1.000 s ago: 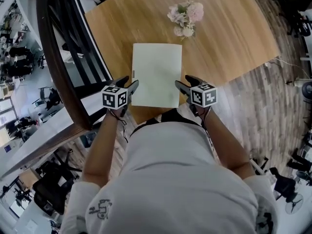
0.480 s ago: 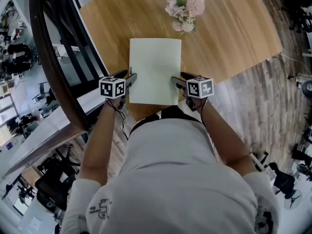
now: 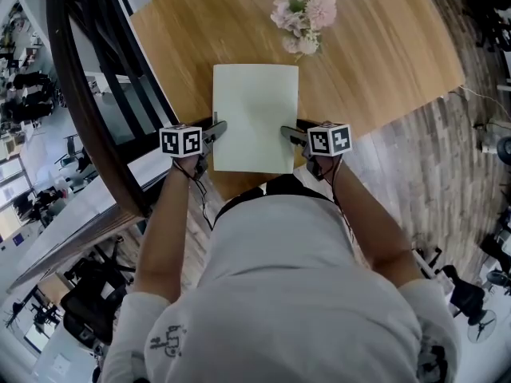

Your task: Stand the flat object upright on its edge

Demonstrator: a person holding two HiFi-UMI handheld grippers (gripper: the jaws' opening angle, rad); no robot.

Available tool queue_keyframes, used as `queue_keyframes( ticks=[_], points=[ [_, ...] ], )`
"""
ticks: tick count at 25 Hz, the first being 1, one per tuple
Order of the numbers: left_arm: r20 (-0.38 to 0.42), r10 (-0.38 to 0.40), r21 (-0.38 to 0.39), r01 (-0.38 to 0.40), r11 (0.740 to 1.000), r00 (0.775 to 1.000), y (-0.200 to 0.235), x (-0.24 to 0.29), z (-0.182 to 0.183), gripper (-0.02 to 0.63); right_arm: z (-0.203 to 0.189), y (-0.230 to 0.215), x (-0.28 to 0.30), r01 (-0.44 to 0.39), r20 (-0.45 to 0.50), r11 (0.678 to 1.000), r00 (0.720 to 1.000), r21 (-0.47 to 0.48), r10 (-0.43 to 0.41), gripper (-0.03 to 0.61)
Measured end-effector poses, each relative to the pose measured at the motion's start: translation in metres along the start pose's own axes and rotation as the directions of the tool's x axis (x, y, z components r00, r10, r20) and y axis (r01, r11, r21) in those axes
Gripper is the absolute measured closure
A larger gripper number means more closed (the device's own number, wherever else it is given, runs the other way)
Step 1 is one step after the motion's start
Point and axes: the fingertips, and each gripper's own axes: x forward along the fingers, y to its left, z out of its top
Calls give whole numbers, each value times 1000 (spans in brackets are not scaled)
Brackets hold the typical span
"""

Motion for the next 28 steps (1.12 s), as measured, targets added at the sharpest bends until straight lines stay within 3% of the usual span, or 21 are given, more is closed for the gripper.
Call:
queue_keyframes(
  ticks=[12, 20, 28],
  points=[
    [14, 30, 25, -30, 999, 999, -9, -6, -2, 408, -4, 5, -6, 67, -8, 997, 998, -41, -67, 324],
    [59, 43, 115, -49, 992, 997, -26, -24, -6, 411, -9, 22, -21, 96, 35, 991, 995, -90, -93, 328],
    [118, 38, 192, -60, 980, 992, -43, -49, -1, 411, -3, 48, -44, 174, 105, 964, 982, -198, -156, 331]
  ],
)
